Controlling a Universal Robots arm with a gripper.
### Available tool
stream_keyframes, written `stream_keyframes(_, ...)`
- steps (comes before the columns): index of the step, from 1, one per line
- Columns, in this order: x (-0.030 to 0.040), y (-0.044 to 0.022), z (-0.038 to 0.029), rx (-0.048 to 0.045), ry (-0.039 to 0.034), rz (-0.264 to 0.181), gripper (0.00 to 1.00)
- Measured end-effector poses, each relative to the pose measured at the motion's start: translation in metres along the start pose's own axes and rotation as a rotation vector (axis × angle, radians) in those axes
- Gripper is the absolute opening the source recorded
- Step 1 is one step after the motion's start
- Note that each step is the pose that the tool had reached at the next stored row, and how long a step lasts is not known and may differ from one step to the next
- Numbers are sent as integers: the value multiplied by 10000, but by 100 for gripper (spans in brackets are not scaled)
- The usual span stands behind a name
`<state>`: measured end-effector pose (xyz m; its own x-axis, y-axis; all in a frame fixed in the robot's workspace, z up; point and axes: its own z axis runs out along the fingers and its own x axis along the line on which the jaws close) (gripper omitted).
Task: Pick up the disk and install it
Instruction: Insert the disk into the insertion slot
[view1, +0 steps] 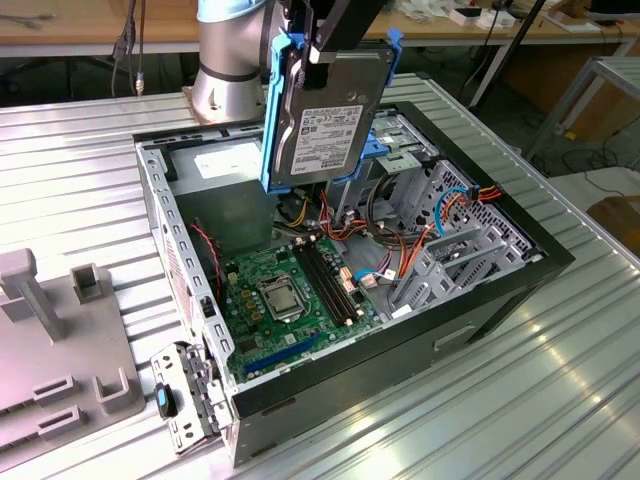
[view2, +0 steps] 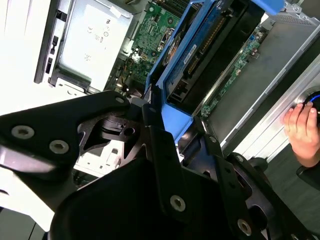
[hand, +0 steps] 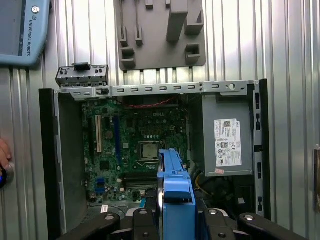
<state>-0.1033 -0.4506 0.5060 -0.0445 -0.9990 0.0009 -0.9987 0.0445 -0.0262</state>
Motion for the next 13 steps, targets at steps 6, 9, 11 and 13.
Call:
stream_keyframes(6, -2, -25, 1, -1, 0, -3, 37)
stream_keyframes(9, -10, -223, 7, 0, 0, 0, 37)
stream_keyframes(11, -15, -332, 12, 0, -1, -1, 37)
stream_keyframes(13, -19, -431, 16, 0, -1, 1, 37)
